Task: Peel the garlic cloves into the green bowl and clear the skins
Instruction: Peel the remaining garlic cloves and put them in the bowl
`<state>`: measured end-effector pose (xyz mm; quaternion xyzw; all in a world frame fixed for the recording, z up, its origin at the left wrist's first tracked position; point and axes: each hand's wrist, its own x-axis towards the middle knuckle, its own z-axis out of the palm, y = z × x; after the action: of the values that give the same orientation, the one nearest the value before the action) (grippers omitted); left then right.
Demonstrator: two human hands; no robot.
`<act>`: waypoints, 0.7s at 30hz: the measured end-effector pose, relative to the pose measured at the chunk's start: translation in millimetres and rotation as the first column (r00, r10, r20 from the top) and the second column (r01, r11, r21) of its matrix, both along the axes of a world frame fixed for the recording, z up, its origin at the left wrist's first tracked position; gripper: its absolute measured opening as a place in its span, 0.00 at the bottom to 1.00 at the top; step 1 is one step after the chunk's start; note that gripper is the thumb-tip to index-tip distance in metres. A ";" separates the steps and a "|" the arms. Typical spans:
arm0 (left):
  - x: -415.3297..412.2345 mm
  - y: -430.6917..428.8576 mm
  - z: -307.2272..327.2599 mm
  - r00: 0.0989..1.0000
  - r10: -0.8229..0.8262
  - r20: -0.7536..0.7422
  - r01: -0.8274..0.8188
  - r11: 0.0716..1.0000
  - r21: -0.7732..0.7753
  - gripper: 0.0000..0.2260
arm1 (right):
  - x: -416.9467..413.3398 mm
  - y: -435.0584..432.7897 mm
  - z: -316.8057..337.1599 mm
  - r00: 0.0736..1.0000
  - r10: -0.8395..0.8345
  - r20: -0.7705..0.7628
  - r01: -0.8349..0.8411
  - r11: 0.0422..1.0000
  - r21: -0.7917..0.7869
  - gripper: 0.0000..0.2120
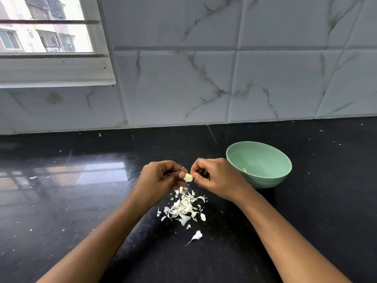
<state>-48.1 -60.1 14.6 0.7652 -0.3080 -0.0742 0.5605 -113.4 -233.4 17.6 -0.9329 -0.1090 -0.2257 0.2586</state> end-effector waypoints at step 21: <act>-0.1 -5.4 -2.6 0.828 -0.157 -0.538 -0.080 0.917 -0.392 0.09 | 7.0 17.4 -10.2 0.978 -0.157 0.140 0.115 0.956 0.270 0.06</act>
<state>-48.2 -65.5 12.0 0.5730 -0.1549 -0.2421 0.7675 -106.4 -216.0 7.4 -0.8750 -0.0343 -0.3291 0.3533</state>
